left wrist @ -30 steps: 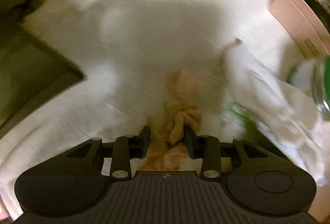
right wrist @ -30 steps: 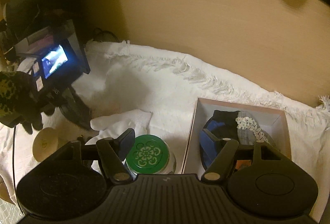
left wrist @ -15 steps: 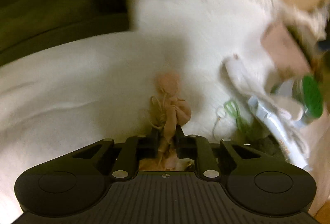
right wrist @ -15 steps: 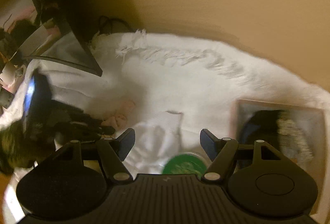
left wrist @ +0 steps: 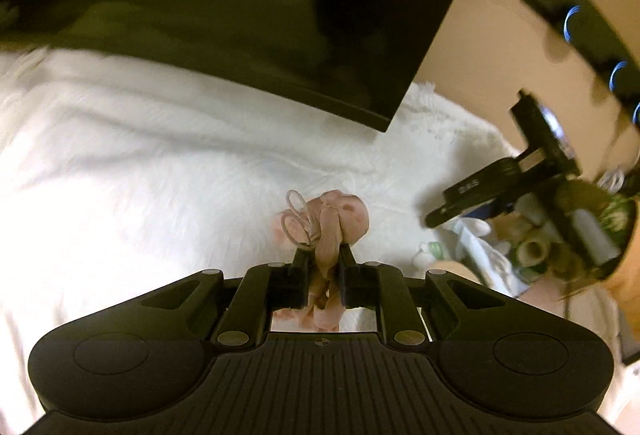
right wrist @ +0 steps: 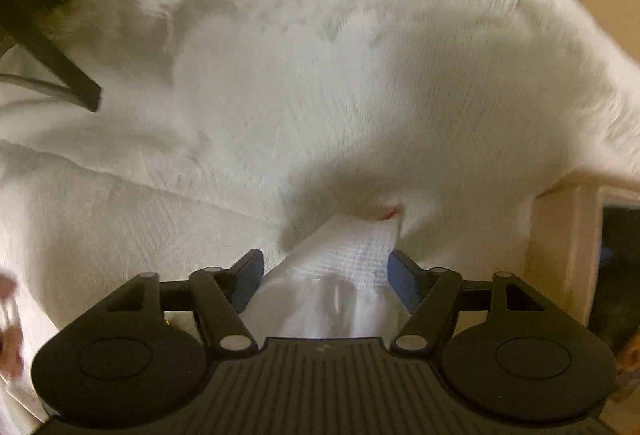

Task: Organize soft objects
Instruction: 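Grasp the pink socks with the left gripper while the right gripper grasps the white glove, then carry socks and glove to the pink box and release the socks from the left gripper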

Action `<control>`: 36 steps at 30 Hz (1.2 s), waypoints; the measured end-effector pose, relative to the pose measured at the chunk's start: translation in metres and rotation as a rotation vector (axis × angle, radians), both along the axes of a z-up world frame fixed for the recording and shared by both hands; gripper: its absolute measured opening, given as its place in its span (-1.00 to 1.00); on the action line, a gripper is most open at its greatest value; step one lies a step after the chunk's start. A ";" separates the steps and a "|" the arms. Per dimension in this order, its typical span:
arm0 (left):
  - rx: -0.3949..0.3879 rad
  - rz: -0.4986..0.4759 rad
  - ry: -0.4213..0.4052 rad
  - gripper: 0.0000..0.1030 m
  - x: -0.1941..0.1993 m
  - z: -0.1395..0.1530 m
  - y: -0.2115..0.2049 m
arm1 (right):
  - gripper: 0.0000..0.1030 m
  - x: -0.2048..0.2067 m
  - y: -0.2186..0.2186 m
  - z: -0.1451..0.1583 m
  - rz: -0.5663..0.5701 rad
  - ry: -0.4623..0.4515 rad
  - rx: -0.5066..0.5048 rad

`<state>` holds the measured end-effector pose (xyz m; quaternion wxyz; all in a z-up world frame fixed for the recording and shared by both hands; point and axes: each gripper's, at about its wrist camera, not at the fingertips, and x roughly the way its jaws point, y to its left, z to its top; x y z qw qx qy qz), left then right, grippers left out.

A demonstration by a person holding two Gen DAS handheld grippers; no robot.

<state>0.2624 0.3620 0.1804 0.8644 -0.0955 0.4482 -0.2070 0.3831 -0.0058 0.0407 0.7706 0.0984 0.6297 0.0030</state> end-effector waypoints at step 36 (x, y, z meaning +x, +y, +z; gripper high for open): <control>-0.191 -0.317 0.036 -0.67 -0.075 0.033 -0.268 | -0.80 -0.282 -0.167 0.205 0.068 -0.644 0.117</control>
